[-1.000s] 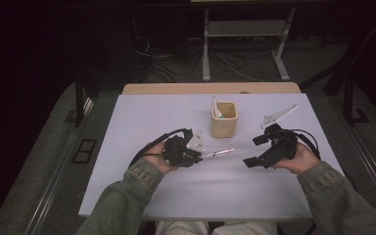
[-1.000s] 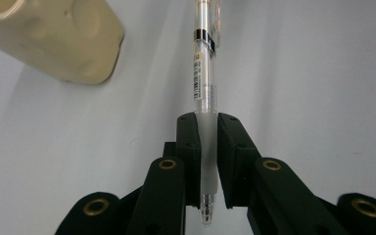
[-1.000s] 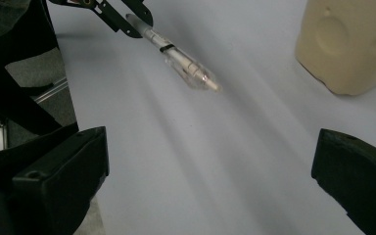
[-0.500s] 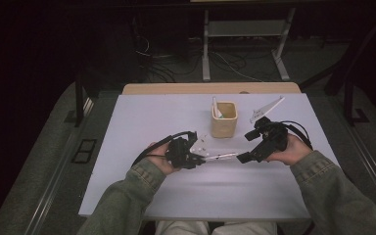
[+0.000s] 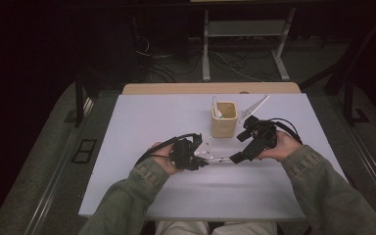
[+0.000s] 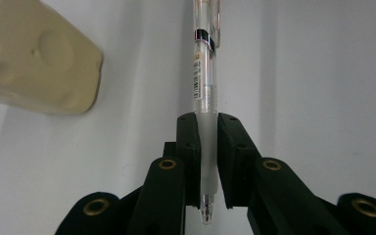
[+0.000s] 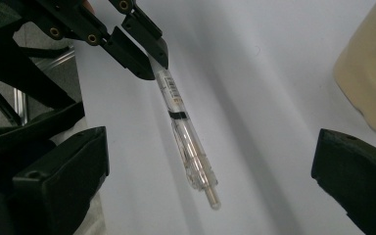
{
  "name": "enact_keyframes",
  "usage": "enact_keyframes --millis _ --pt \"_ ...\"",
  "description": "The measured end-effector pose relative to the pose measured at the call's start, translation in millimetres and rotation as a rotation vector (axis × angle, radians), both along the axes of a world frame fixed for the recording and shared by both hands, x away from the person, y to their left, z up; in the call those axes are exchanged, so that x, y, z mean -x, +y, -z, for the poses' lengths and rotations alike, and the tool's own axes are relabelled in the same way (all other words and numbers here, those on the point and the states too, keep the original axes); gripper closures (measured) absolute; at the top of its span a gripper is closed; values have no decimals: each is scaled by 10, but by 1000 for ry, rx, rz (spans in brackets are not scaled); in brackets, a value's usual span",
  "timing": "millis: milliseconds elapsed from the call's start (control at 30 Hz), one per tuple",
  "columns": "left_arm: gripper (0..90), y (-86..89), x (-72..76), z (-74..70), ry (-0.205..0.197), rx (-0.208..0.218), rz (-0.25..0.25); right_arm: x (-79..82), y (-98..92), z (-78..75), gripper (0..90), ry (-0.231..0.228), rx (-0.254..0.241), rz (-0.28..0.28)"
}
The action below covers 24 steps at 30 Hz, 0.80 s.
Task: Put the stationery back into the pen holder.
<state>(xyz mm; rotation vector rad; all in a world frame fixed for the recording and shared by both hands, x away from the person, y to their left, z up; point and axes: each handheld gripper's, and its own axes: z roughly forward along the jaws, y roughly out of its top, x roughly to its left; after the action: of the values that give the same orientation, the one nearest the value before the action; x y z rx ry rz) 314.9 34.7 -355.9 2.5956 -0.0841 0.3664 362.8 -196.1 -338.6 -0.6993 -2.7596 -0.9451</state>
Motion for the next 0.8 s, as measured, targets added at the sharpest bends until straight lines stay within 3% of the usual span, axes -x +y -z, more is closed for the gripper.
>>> enact_keyframes --millis 500,533,667,733,800 --pt "791 -85 9 9 -27 -17 25 -41 166 36 8 31 28 -40" --pt "791 -89 13 12 -30 -20 25 -44 171 42 50 31 28 -48" --pt "791 -112 20 16 -59 -39 32 -52 200 53 65 47 29 -58" --pt "791 -121 13 8 -68 -64 48 -62 207 54 139 58 23 -68" --pt "791 -132 9 22 -71 -59 52 -68 216 56 143 63 22 -72"
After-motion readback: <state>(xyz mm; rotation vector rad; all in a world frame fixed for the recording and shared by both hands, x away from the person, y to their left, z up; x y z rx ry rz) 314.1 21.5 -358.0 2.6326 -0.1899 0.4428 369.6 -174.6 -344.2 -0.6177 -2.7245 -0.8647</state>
